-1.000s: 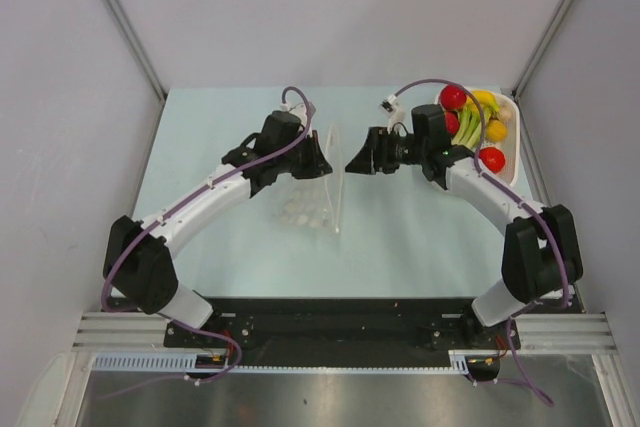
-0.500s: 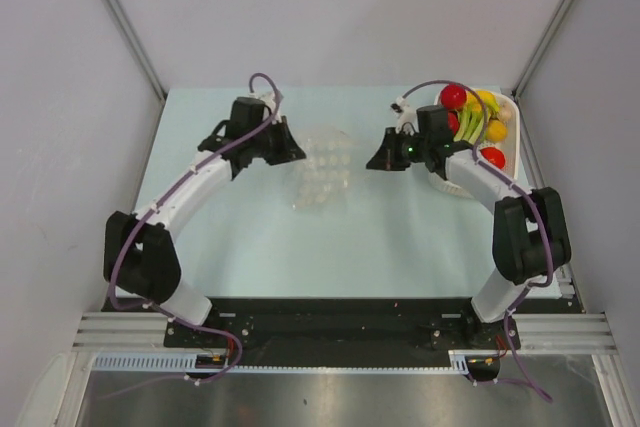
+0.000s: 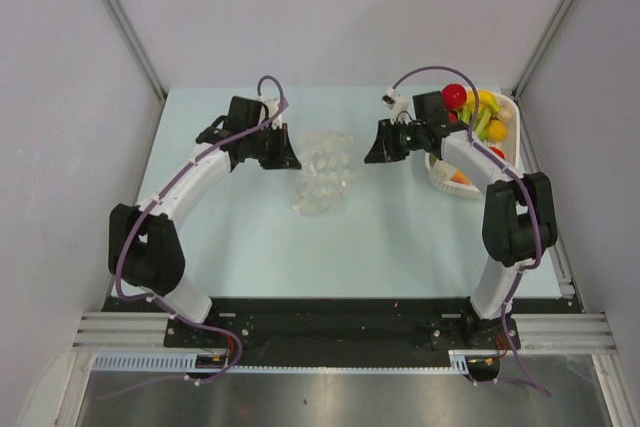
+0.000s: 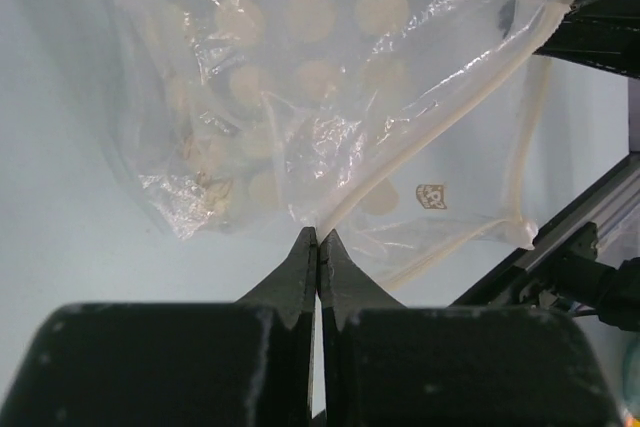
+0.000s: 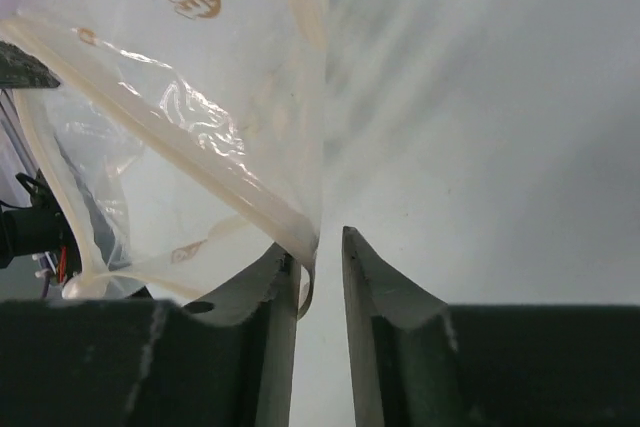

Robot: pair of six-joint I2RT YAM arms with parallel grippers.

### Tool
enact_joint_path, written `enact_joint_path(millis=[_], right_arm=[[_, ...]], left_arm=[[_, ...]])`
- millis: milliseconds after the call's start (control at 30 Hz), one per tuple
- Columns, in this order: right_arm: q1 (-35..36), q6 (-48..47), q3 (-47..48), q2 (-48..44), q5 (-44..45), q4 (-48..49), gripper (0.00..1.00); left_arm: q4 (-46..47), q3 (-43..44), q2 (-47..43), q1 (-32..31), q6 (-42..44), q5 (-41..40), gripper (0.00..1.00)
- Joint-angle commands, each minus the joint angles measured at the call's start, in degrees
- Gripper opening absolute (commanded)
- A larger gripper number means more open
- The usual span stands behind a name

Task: Place the food in the zip-top bag and seal the zipper
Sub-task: Open the zipper of the food storage bag at the center of the board, then pick up the fake fruit from the bin.

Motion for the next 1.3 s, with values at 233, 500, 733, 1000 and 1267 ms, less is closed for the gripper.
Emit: enact_joint_path(millis=[233,500,733,1000,1267], right_arm=[[-7.77,-5.06,14.83,2.98,-4.37,-9.04,0.63],[-14.63,-6.03,17.74,1.03,2.11,-8.34,0.76],[-19.73,-9.01,18.88,1.39,16.44,-7.72,0.92],[-20.52,-12.52,22.04,7.18,19.1,-5.71,0.94],[-20.61,-15.08,26.79,14.83,17.88,-5.96,0.94]], left_arm=[[1.12,7.5,7.67,-0.99,-7.35,4.42,0.0],[1.55,8.56,9.26,-2.83,-8.15,3.81,0.0],[1.2,9.53,10.93,-3.01,-7.71,3.46,0.0],[0.59,10.76,12.69,-3.1,-7.01,3.37,0.0],[0.5,13.13,14.71,-3.01,-6.66,4.69,0.0]])
